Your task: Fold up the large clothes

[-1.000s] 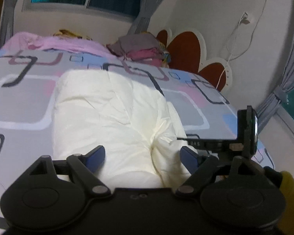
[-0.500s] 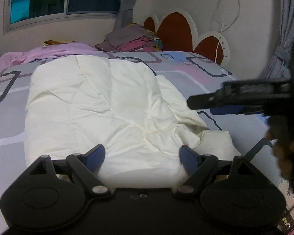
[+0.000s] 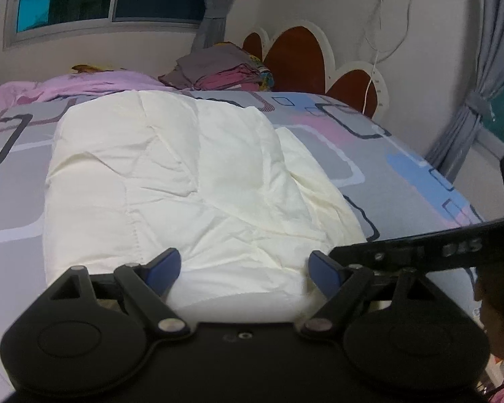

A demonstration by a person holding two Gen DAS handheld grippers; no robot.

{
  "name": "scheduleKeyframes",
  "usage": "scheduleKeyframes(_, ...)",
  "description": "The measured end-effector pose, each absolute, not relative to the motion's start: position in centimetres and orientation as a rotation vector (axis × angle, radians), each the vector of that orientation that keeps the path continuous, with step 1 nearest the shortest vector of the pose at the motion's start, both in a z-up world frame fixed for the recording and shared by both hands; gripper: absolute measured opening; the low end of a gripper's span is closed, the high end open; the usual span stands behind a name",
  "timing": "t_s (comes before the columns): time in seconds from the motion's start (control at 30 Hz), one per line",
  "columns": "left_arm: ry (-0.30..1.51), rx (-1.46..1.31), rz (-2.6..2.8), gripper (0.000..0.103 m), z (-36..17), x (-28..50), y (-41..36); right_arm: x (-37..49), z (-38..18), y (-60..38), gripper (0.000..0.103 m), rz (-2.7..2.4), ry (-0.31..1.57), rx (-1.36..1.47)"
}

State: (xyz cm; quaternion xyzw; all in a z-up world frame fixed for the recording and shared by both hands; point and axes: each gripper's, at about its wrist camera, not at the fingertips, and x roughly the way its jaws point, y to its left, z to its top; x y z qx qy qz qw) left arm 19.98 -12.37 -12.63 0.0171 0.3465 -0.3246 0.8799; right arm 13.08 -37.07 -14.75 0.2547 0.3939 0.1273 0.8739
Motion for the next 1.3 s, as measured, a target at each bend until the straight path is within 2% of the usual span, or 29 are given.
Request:
scheduleKeyframes(0.2,0.731,-0.007,-0.675,0.082,-12.8,20.3,-12.1,12.2,-14.0,-35.6,0.041,0.306,0.838,0.42)
scheduleKeyframes(0.23,0.731,-0.004,-0.675,0.082,-12.8,20.3,-12.1,12.2,-14.4,-35.1,0.038,0.298,0.847,0.39)
scheduleKeyframes(0.27,0.733,-0.005,-0.674,0.082,-12.8,20.4,-12.2,12.3,-14.8,-34.9,0.023,0.297,0.86,0.366)
scheduleKeyframes(0.3,0.737,-0.014,-0.675,0.082,-12.7,20.4,-12.2,12.2,-15.4,-34.8,0.018,0.29,0.869,0.354)
scheduleKeyframes(0.47,0.717,-0.047,-0.632,0.08,-10.9,21.1,-10.7,12.3,-18.8,-35.3,0.007,0.182,0.927,0.302)
scheduleKeyframes(0.67,0.671,-0.057,-0.49,0.08,-9.8,23.4,-8.0,13.0,-20.4,-36.0,0.005,0.173,0.958,0.336)
scheduleKeyframes(1.0,0.68,-0.044,-0.463,0.078,-10.8,25.3,-8.7,15.8,-11.6,-35.3,0.006,0.157,0.674,0.347)
scheduleKeyframes(1.3,0.67,-0.039,-0.453,0.08,-11.7,27.2,-10.3,23.9,-14.9,-32.5,0.006,0.056,0.642,0.301)
